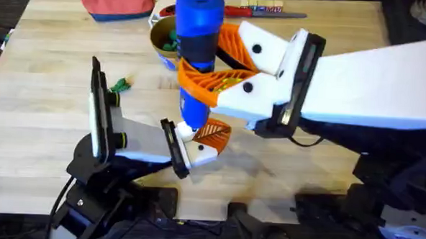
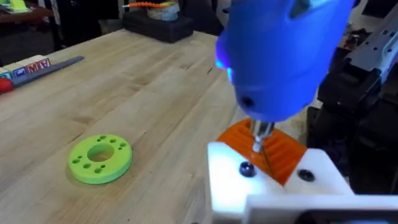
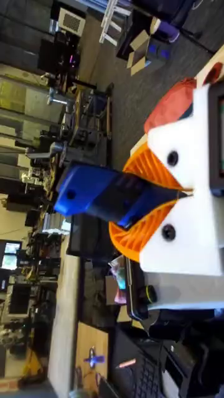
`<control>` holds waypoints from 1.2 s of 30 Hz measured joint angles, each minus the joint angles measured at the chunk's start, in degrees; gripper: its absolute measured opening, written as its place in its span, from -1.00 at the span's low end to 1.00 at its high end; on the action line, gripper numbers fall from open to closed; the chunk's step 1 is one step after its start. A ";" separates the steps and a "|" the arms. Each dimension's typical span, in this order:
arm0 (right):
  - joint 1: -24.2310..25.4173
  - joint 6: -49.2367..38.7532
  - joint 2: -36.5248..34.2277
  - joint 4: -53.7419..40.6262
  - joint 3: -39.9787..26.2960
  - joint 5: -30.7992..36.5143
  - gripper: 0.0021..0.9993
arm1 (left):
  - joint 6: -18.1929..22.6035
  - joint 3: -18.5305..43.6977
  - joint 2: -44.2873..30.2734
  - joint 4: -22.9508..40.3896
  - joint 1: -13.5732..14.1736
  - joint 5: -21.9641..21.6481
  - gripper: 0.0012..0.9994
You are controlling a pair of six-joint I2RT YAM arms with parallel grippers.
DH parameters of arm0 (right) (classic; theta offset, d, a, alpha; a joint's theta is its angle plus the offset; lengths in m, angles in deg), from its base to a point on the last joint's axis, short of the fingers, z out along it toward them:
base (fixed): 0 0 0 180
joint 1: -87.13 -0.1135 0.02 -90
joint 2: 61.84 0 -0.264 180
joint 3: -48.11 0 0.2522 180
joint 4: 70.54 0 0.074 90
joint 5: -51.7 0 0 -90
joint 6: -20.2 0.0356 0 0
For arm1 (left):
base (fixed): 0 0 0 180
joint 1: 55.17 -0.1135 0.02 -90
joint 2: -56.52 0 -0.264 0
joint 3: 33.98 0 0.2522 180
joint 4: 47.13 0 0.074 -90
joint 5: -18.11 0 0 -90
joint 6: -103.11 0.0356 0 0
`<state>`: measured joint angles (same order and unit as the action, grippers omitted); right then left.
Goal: Pick up the gripper from the table and insert it into the empty holder that is missing its gripper. Then pick up a screw, insert it into the mounting hole, and use the screwdriver to tighten it. Finally, clean up the table by picking up the vegetable and placing it into the bucket.
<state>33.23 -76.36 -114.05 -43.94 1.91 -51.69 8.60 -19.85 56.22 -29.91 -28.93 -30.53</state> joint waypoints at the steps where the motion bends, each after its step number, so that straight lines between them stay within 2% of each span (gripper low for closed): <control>1: -0.05 0.03 -0.03 0.02 0.00 0.00 -0.99 | 0.00 0.00 -0.01 0.00 0.00 0.00 -0.98; 36: -0.08 1.27 -3.58 0.98 0.00 0.04 -0.99 | -0.02 0.00 -0.01 0.02 0.00 0.00 -0.98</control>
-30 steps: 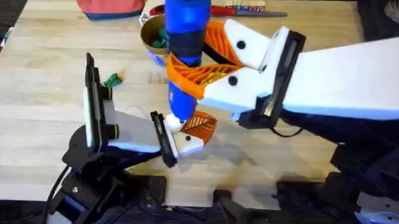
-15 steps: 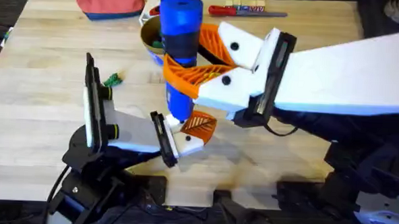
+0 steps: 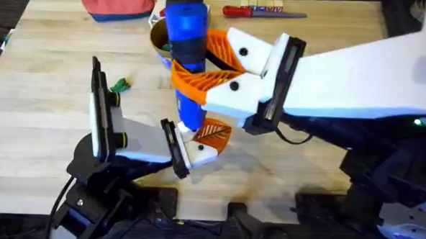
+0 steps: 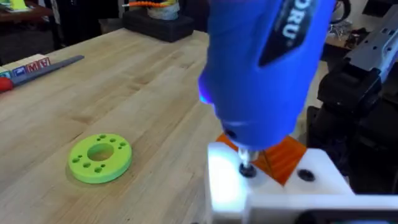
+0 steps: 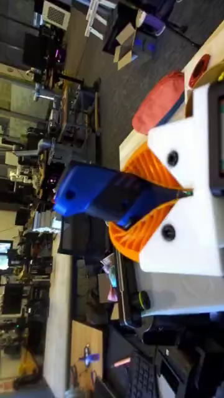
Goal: Pick up the gripper from the table and insert it into the empty holder that is missing its gripper. Then pick up a screw, insert it into the mounting hole, and use the screwdriver to tighten it. Finally, clean up the table by picking up the vegetable and placing it into the bucket.
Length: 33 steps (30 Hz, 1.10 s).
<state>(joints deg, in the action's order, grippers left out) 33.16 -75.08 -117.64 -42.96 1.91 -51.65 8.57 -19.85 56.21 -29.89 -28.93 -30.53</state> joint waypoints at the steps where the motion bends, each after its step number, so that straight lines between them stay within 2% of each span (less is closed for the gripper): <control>1: 0.00 0.05 -0.20 0.23 0.00 -0.02 -0.99 | -0.02 0.00 0.00 0.00 0.00 -0.01 -0.98; 12: -0.02 0.39 -0.96 2.72 0.15 -0.09 -0.99 | 0.02 0.00 0.01 -0.04 0.00 -0.02 -0.98; 19: 0.00 0.40 -1.43 14.66 0.37 -0.02 -0.99 | 0.02 0.00 0.00 -0.02 0.00 0.00 -0.98; 22: 0.70 0.08 -1.27 16.84 0.37 0.19 -0.99 | 0.02 0.00 0.00 -0.02 0.00 0.00 -0.98; 27: 5.90 -7.05 -1.35 10.33 0.37 0.81 -0.99 | 0.01 0.00 0.00 -0.02 0.00 0.00 -0.98; 33: 17.26 -23.92 -6.28 -0.26 0.37 8.91 -0.99 | 0.01 0.00 0.00 -0.02 0.00 0.00 -0.98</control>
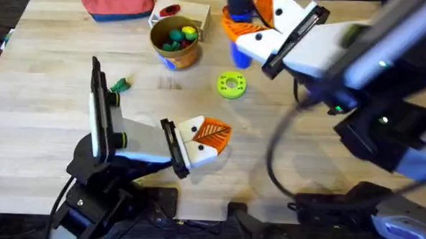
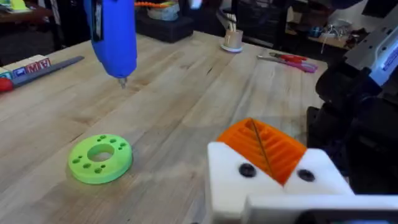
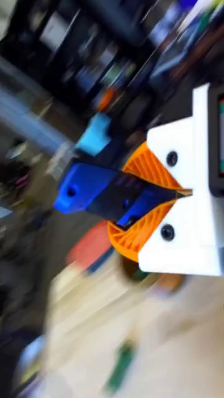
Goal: Pick up the gripper from the table and insert it into the empty holder that is missing its gripper. Then pick up a screw, insert it into the mounting hole, and use the screwdriver to tighten it. Finally, clean up the table by picking up the vegetable and placing it into the bucket.
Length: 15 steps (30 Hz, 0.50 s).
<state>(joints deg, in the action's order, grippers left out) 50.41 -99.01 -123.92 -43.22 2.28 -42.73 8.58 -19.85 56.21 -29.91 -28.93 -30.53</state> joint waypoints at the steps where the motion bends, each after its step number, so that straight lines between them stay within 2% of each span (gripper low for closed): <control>1: 1.98 -3.18 -1.36 -1.05 0.00 1.24 -0.99 | 0.02 0.00 0.00 0.00 0.00 0.00 -0.98; 9: 16.00 -27.04 -13.48 -3.19 0.00 9.08 -0.99 | 0.02 0.00 0.00 0.00 0.00 0.00 -0.98; 12: 18.74 -34.55 -18.73 -3.77 0.00 10.21 -0.99 | 0.02 0.00 0.02 0.00 0.00 0.00 -0.98; 15: 19.44 -42.09 -24.07 -4.03 0.00 10.69 -0.99 | 0.02 0.00 0.00 0.00 0.00 0.00 -0.98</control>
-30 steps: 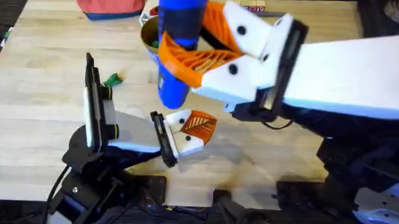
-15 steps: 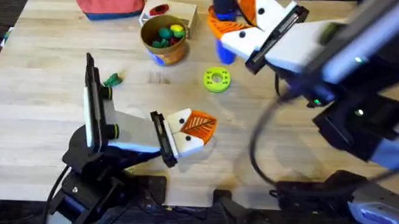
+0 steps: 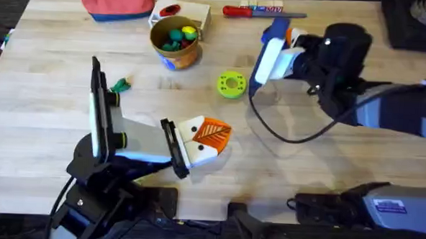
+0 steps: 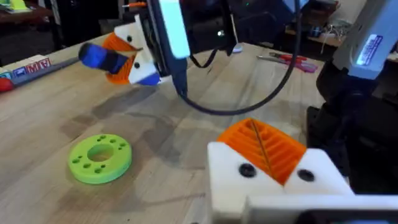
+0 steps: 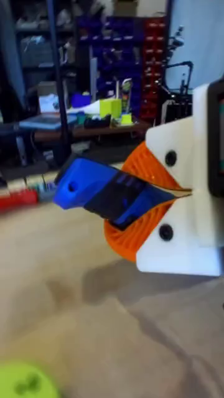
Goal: Pick up the gripper from the table and insert it into the empty holder that is missing its gripper. Then pick up a screw, insert it into the mounting hole, and use the screwdriver to tighten it. Finally, clean up the table by picking up the vegetable and placing it into the bucket.
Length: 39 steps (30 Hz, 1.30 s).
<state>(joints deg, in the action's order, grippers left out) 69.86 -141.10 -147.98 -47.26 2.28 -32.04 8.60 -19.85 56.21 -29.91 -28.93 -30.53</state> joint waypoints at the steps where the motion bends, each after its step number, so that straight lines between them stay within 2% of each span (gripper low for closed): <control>1: 0.00 -2.09 -1.77 -0.49 0.00 -0.02 -0.99 | 0.00 0.00 0.00 0.00 0.00 0.00 -0.98; 9: -0.17 -9.51 -8.48 -0.50 -0.07 -0.01 -0.98 | 0.00 0.00 0.01 0.00 0.00 0.00 -0.98; 11: -0.24 -9.56 -8.72 -1.29 -0.13 0.02 -0.59 | 0.00 0.00 0.00 0.00 0.00 0.00 -0.98; 16: -1.05 -9.56 -8.10 -2.33 -1.52 -0.10 0.85 | 0.00 0.00 0.00 0.00 0.00 0.00 -0.98; 18: -1.11 -8.31 -7.87 -2.88 -2.21 0.16 0.97 | 0.00 0.00 0.00 0.00 0.00 0.00 -0.98; 24: -2.84 4.07 -6.67 -5.22 -2.19 1.90 0.98 | 0.00 0.00 0.00 0.00 0.00 0.00 -0.98; 25: -3.46 6.72 -6.19 -6.02 -2.16 1.98 0.98 | 0.27 0.00 0.00 -0.02 0.00 0.00 -0.88; 29: -6.27 16.97 -2.98 -9.89 -1.95 2.42 0.98 | 0.15 0.00 0.02 0.00 0.00 0.00 0.36; 31: -7.75 21.97 -0.20 -12.71 -1.93 2.56 0.98 | -0.02 0.00 0.00 0.00 0.00 0.00 0.88; 33: -9.19 26.81 3.16 -15.91 -1.95 2.70 0.99 | 0.01 0.00 0.01 0.00 0.00 -0.01 0.97; 37: -11.22 36.01 9.94 -23.31 -1.95 2.73 0.98 | 0.01 -0.02 0.00 -0.70 0.00 -0.90 0.97; 39: -11.57 40.52 13.31 -27.15 -1.95 2.73 0.98 | -0.04 -0.07 0.00 -3.36 0.00 -1.94 0.97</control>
<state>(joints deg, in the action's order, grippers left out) 58.29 -100.58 -134.68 -74.41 0.33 -29.31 8.56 -19.92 56.21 -33.26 -28.93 -32.47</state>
